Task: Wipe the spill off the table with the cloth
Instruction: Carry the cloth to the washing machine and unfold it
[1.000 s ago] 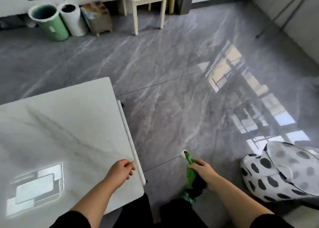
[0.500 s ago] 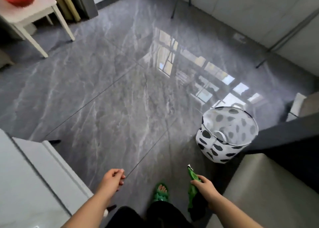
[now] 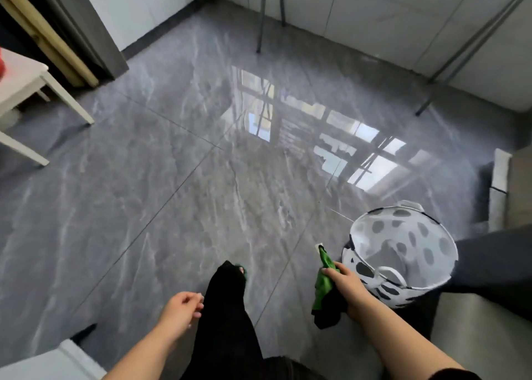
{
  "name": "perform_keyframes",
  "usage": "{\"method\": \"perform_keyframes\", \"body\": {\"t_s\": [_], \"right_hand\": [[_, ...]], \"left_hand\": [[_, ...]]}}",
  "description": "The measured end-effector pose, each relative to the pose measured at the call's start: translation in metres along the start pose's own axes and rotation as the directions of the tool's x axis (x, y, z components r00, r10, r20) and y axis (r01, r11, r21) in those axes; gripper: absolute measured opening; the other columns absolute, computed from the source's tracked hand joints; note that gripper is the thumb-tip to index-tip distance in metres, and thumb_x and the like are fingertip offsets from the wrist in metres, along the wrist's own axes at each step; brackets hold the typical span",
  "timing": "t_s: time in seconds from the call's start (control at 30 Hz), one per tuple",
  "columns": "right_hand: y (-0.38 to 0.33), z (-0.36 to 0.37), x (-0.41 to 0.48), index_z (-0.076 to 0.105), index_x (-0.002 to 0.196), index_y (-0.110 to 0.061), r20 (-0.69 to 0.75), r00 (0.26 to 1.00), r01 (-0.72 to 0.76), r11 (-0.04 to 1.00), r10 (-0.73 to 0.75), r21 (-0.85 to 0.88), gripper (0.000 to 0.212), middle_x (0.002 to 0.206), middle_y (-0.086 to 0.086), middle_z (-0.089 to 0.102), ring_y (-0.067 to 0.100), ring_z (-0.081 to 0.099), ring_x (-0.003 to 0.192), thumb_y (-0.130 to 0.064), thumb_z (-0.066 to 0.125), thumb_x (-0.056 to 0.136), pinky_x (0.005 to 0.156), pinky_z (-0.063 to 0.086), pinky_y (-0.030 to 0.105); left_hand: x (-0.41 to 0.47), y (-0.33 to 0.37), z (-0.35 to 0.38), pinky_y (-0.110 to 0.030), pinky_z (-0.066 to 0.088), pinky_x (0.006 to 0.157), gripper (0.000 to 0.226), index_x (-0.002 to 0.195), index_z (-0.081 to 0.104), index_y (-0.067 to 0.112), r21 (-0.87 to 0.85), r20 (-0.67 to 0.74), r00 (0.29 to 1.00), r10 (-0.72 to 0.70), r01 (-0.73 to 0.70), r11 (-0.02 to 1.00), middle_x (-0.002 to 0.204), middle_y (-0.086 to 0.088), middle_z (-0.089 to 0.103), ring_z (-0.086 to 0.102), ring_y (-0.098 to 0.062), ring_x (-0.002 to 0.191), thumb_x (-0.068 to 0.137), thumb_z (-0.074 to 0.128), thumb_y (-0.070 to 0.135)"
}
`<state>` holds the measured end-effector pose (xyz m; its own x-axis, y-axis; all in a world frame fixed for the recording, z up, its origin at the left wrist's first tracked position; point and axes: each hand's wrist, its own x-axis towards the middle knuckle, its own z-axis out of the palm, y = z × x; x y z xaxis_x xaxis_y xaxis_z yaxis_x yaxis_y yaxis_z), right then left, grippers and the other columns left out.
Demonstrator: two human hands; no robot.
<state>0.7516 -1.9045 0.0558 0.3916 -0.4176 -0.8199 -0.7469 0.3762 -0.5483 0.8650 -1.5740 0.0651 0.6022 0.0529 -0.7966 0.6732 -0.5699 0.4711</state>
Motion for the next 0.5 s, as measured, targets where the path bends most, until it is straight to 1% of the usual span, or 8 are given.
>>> {"method": "perform_keyframes", "body": {"t_s": [0.03,0.1,0.2,0.23,0.27,0.33,0.4,0.5], "right_hand": [[-0.012,0.005,0.008,0.064,0.104,-0.018,-0.028,1.0,-0.012,1.0,0.012,0.011,0.018,0.091,0.021,0.067,0.033,0.067,0.079,-0.012,0.064,0.087,0.077,0.056,0.045],[-0.032,0.01,0.016,0.064,0.103,-0.018,-0.093,0.995,-0.039,0.999,0.04,0.016,0.017,0.088,0.018,0.068,0.03,0.067,0.073,-0.012,0.063,0.087,0.067,0.056,0.036],[-0.055,0.006,0.027,0.063,0.101,-0.024,-0.172,0.982,-0.079,0.996,0.083,0.03,0.017,0.086,0.014,0.068,0.024,0.067,0.07,-0.013,0.063,0.088,0.054,0.051,0.025],[-0.062,0.003,0.03,0.063,0.099,-0.026,-0.192,0.976,-0.095,0.995,0.1,0.036,0.017,0.085,0.013,0.069,0.024,0.067,0.069,-0.013,0.063,0.088,0.054,0.05,0.025],[-0.068,-0.001,0.032,0.063,0.098,-0.027,-0.212,0.971,-0.107,0.993,0.113,0.042,0.018,0.085,0.012,0.069,0.024,0.066,0.071,-0.012,0.063,0.088,0.056,0.051,0.026],[-0.075,-0.011,0.038,0.063,0.099,-0.025,-0.254,0.958,-0.126,0.991,0.133,0.042,0.019,0.085,0.01,0.069,0.025,0.066,0.074,-0.011,0.063,0.087,0.063,0.053,0.029],[-0.081,-0.022,0.045,0.064,0.101,-0.023,-0.283,0.946,-0.152,0.987,0.158,0.044,0.02,0.084,0.009,0.07,0.024,0.067,0.074,-0.01,0.063,0.086,0.066,0.054,0.031],[-0.091,-0.038,0.062,0.064,0.111,-0.02,-0.312,0.925,-0.206,0.977,0.215,0.064,0.029,0.089,0.005,0.07,0.021,0.067,0.08,-0.011,0.064,0.083,0.065,0.052,0.028]], "left_hand": [[0.015,0.017,-0.008,-0.026,0.036,0.056,0.017,0.088,0.062,0.008,0.025,0.015,1.0,0.002,-0.003,1.0,0.086,-0.008,0.066,0.057,-0.017,0.068,0.1,0.052,0.016],[0.039,0.052,-0.019,-0.024,0.037,0.053,0.017,0.087,0.062,0.008,0.08,0.063,0.998,0.011,-0.016,0.997,0.083,-0.007,0.065,0.057,-0.016,0.065,0.1,0.053,0.016],[0.071,0.111,-0.02,-0.017,0.036,0.046,0.018,0.083,0.06,0.007,0.15,0.175,0.983,0.048,-0.075,0.986,0.076,-0.006,0.063,0.054,-0.013,0.059,0.099,0.055,0.013],[0.08,0.134,-0.016,-0.016,0.034,0.046,0.018,0.082,0.059,0.007,0.172,0.2,0.978,0.058,-0.093,0.981,0.076,-0.005,0.062,0.053,-0.012,0.058,0.099,0.055,0.012],[0.089,0.158,-0.01,-0.016,0.033,0.047,0.017,0.082,0.058,0.008,0.188,0.225,0.972,0.07,-0.114,0.975,0.076,-0.005,0.062,0.052,-0.012,0.058,0.099,0.055,0.013],[0.107,0.207,0.008,-0.019,0.033,0.05,0.017,0.084,0.059,0.008,0.2,0.278,0.955,0.102,-0.162,0.966,0.079,-0.005,0.062,0.053,-0.011,0.059,0.099,0.054,0.015],[0.123,0.257,0.031,-0.022,0.033,0.053,0.016,0.087,0.06,0.009,0.201,0.327,0.936,0.132,-0.205,0.958,0.082,-0.005,0.064,0.055,-0.011,0.062,0.1,0.054,0.017],[0.144,0.328,0.069,-0.022,0.035,0.054,0.013,0.091,0.061,0.011,0.25,0.407,0.898,0.167,-0.285,0.925,0.084,-0.002,0.066,0.059,-0.009,0.063,0.099,0.056,0.021]]}}
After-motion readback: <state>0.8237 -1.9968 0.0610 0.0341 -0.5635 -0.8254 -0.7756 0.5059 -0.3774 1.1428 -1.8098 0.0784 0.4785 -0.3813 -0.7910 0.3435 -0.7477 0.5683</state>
